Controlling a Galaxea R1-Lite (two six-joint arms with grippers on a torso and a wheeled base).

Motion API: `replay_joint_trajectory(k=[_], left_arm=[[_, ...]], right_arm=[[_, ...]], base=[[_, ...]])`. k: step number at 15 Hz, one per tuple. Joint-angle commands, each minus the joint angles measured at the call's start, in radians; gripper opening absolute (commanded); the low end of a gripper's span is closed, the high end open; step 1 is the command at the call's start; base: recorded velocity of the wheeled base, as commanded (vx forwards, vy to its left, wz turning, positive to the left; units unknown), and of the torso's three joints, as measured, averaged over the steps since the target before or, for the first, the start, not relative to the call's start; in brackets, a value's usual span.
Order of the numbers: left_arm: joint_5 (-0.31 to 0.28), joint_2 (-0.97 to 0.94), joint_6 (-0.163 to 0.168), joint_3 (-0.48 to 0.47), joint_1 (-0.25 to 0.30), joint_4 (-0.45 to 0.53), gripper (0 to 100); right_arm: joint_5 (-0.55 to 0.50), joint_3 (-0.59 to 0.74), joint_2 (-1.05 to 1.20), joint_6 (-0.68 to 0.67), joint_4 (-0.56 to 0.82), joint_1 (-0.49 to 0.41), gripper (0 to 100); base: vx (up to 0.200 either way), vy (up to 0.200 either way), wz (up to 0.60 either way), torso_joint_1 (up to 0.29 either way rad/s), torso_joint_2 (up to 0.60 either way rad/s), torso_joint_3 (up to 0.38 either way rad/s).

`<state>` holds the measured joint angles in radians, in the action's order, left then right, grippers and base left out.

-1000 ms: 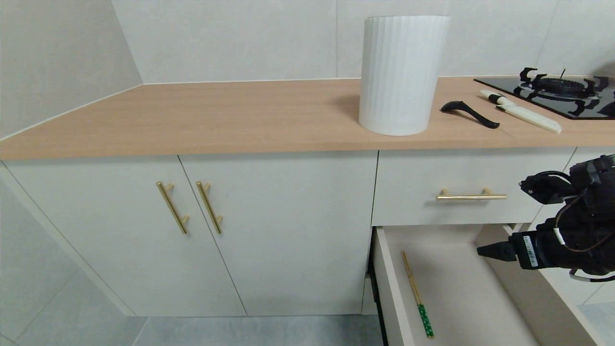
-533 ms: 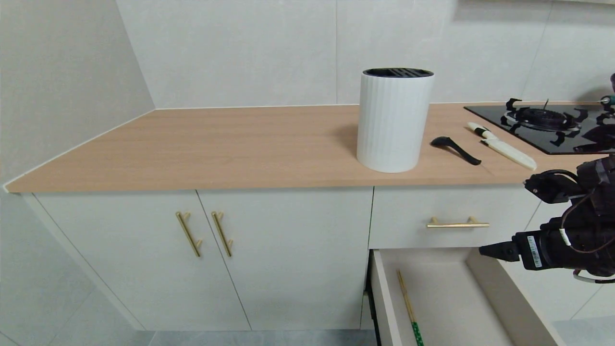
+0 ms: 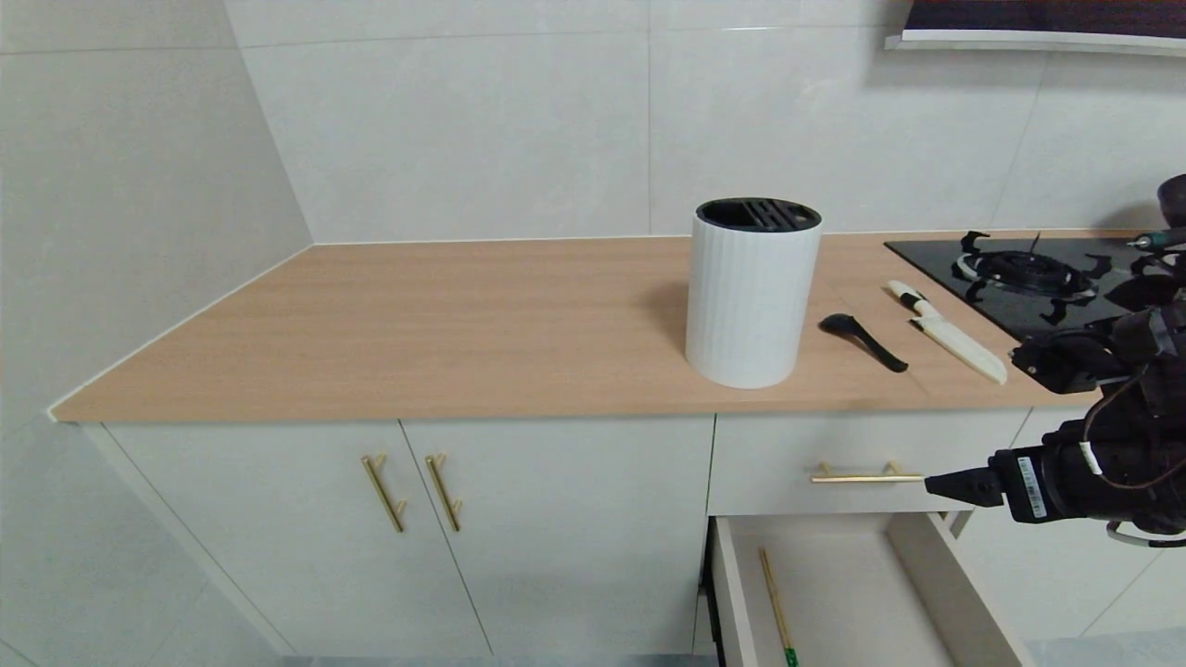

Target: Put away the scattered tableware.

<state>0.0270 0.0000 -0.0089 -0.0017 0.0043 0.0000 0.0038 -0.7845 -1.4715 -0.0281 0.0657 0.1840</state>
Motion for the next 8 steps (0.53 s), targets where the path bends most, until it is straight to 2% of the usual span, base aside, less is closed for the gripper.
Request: replay_joint_trajectory(k=[1, 6, 8], left_arm=[[0.001, 0.000, -0.002, 0.000, 0.000, 0.000, 100], [0.001, 0.000, 0.000, 0.000, 0.000, 0.000, 100], [0.001, 0.000, 0.000, 0.000, 0.000, 0.000, 100]], right_arm=[[0.001, 0.004, -0.004, 0.000, -0.003, 0.000, 100], [0.004, 0.004, -0.004, 0.000, -0.004, 0.000, 100], [0.007, -0.004, -0.004, 0.000, -0.006, -0.008, 100]], base=[[0.000, 0.000, 0.00, 0.207, -0.51, -0.310], [0.000, 0.000, 0.00, 0.212, -0.52, -0.305], [0.000, 0.000, 0.00, 0.097, -0.23, -0.137]])
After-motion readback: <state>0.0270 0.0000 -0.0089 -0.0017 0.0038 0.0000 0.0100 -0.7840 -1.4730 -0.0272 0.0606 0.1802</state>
